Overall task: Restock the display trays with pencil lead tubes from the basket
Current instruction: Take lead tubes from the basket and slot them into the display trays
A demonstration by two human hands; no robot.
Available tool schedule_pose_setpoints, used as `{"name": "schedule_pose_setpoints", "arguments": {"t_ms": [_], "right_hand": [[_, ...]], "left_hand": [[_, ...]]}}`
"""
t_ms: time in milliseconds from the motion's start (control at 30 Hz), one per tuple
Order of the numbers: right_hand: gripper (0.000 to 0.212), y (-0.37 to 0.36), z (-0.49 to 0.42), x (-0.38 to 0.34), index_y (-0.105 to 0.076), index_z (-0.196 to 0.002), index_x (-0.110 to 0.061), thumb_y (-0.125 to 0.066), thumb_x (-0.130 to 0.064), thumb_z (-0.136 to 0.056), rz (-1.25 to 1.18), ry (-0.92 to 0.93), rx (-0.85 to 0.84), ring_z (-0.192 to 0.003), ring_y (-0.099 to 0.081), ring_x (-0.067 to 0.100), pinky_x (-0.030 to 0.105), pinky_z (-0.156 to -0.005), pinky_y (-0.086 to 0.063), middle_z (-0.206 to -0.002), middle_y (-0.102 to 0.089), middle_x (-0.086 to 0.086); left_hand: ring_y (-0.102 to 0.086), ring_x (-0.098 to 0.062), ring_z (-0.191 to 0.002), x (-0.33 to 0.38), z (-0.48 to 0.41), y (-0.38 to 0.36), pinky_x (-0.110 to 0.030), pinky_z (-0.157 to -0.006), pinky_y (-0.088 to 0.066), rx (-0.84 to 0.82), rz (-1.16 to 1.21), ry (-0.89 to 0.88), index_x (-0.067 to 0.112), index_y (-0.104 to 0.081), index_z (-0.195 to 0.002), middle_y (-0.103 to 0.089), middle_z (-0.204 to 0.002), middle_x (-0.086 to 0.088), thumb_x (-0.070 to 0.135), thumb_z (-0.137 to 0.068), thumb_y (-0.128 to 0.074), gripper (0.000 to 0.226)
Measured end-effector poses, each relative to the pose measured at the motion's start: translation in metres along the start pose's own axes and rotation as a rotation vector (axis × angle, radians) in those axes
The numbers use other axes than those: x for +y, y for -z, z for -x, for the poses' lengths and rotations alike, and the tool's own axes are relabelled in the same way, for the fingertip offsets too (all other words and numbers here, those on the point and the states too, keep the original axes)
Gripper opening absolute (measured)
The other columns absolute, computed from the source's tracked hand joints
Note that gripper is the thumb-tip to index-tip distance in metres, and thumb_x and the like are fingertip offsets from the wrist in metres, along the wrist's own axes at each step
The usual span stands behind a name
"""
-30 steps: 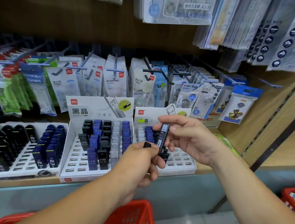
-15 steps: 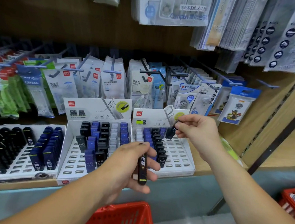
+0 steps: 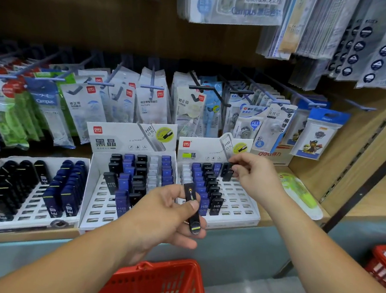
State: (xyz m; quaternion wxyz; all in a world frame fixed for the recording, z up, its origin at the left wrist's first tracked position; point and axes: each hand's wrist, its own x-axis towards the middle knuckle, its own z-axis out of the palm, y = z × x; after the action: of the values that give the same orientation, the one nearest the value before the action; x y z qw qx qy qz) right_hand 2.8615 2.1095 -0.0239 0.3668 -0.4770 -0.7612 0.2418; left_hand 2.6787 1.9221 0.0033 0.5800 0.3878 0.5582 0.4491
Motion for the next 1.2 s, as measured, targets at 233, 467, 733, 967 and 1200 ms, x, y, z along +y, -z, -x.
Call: {"name": "schedule_pose_setpoints", "arguments": {"t_ms": [233, 467, 733, 967, 1200], "right_hand": [[0.023, -0.005, 0.002, -0.001, -0.08, -0.101, -0.023, -0.071, -0.005, -0.091, 0.08, 0.017, 0.051, -0.079, -0.06, 0.008, 0.027, -0.084, -0.049, -0.085, -0.066, -0.013], [0.015, -0.002, 0.009, -0.006, -0.078, -0.106, -0.017, -0.073, -0.014, -0.092, 0.219, 0.016, 0.03, -0.084, -0.063, 0.017, 0.027, -0.082, -0.047, -0.091, -0.073, -0.002], [0.002, 0.016, 0.014, -0.037, -0.078, -0.09, -0.023, -0.078, -0.024, -0.089, 0.06, 0.012, -0.112, -0.059, -0.053, -0.003, 0.02, -0.067, -0.042, -0.077, -0.069, -0.012], [0.011, 0.015, 0.036, -0.111, -0.074, -0.098, -0.006, -0.074, -0.015, -0.093, -0.282, 0.048, -0.551, -0.056, -0.062, 0.02, 0.028, -0.043, -0.044, -0.069, -0.071, 0.004], [0.025, -0.024, 0.041, -0.166, -0.07, -0.087, 0.001, -0.076, -0.023, -0.092, -0.191, 0.131, -0.697, -0.053, -0.06, 0.022, 0.028, -0.044, -0.042, -0.071, -0.073, 0.015]], "left_hand": [[-0.077, -0.029, -0.081, -0.005, -0.004, 0.002, -0.03, -0.065, -0.062, 0.01, -0.031, -0.022, 0.006, -0.061, -0.09, -0.078, -0.099, -0.019, 0.012, -0.106, -0.056, 0.018], [-0.074, -0.024, -0.076, -0.006, -0.003, 0.001, -0.026, -0.062, -0.06, 0.02, -0.065, -0.03, 0.004, -0.061, -0.084, -0.077, -0.095, -0.022, 0.0, -0.103, -0.055, 0.021], [-0.065, -0.02, -0.064, -0.003, -0.002, 0.0, -0.03, -0.059, -0.056, 0.092, -0.089, -0.072, -0.001, -0.07, -0.101, -0.076, -0.084, -0.016, 0.012, -0.104, -0.059, 0.017], [-0.063, -0.021, -0.058, 0.006, 0.025, 0.022, -0.03, -0.052, -0.055, 0.124, -0.097, -0.126, 0.003, -0.064, -0.105, -0.071, -0.077, -0.015, 0.019, -0.107, -0.055, 0.018], [-0.06, -0.017, -0.058, 0.014, 0.076, 0.089, -0.026, -0.055, -0.054, 0.356, -0.057, -0.215, 0.004, -0.067, -0.094, -0.066, -0.073, -0.012, 0.008, -0.101, -0.063, 0.009]]}}
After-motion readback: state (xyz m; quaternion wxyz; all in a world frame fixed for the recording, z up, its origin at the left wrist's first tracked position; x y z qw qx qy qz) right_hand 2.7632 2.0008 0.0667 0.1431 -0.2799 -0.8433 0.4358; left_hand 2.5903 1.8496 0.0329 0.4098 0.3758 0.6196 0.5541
